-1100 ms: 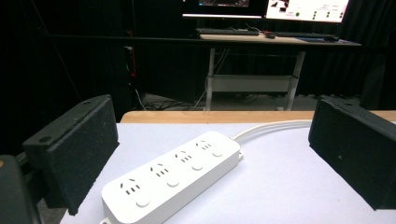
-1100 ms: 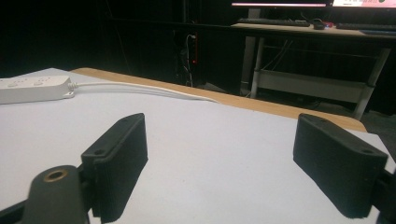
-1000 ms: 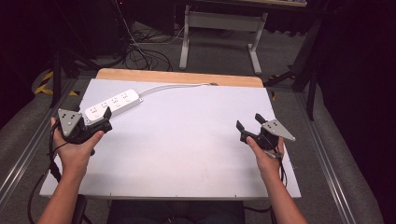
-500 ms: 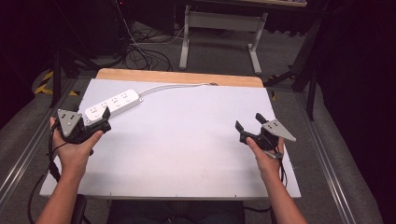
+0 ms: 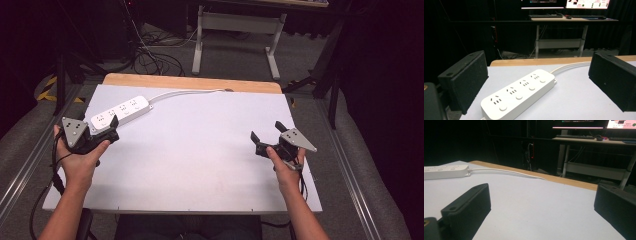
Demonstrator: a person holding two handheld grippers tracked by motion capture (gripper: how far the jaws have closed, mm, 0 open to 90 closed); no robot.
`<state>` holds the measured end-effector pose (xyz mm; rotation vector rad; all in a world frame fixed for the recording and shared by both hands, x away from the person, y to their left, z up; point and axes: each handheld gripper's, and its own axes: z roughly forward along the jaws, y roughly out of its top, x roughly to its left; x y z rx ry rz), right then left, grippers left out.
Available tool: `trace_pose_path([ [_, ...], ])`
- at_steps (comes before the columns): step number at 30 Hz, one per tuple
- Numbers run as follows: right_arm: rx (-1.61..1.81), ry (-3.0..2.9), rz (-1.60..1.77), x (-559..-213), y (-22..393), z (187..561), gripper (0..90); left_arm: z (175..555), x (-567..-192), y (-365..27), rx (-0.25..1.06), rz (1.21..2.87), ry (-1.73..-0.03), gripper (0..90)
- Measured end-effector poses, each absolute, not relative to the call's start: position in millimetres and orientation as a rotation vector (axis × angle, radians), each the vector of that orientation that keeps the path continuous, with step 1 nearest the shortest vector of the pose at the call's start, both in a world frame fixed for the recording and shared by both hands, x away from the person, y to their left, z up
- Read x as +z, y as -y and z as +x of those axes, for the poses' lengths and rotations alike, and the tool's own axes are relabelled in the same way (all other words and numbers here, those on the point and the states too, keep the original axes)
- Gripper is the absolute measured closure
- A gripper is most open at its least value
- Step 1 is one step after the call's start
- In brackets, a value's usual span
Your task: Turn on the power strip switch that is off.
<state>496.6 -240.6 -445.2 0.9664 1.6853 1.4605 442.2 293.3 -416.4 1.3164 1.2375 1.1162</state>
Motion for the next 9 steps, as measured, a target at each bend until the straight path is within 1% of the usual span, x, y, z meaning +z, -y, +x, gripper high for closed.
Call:
trace_pose_path([
  [9,1.456,-1.692,0.963,-445.5,239.8,496.6,1.5,442.0,-416.8,-293.2,1.118,1.315,-1.234,3.7],
])
